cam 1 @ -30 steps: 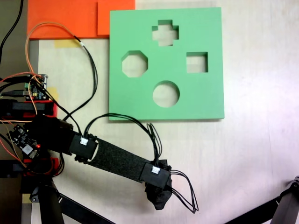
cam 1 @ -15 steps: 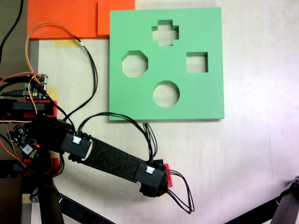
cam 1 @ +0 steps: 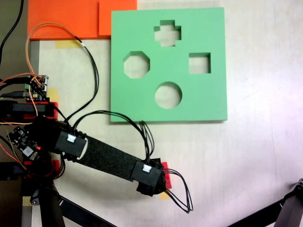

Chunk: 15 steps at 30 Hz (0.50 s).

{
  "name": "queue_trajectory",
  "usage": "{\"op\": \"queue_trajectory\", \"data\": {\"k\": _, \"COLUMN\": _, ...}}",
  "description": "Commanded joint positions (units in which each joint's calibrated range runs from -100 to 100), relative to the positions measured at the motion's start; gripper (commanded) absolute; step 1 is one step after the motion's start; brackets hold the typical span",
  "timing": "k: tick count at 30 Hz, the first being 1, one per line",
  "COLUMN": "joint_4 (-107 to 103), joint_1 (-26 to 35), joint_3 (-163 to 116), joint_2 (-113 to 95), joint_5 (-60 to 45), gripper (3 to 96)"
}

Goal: Put the square block into the corresponding hole

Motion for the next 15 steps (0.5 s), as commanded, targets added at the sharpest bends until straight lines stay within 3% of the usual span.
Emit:
{"op": "queue_trajectory", "data": {"k": 1, "joint_4": -1.72, "joint_1": 0.15, "joint_3": 0.73, "joint_2": -6.52, "joint_5": 0.24, "gripper": 33.6}}
{"op": "queue_trajectory", "data": {"k": 8, "joint_4": -4.99, "joint_1": 1.95, "joint_3": 0.93, "joint_2": -19.64, "joint_5": 2.88, "gripper": 33.6}}
{"op": "queue_trajectory", "data": {"k": 15, "joint_4": -4.99, "joint_1": 8.89, "joint_3": 1.13, "joint_2": -32.63, "joint_5": 8.50, "gripper": 33.6}}
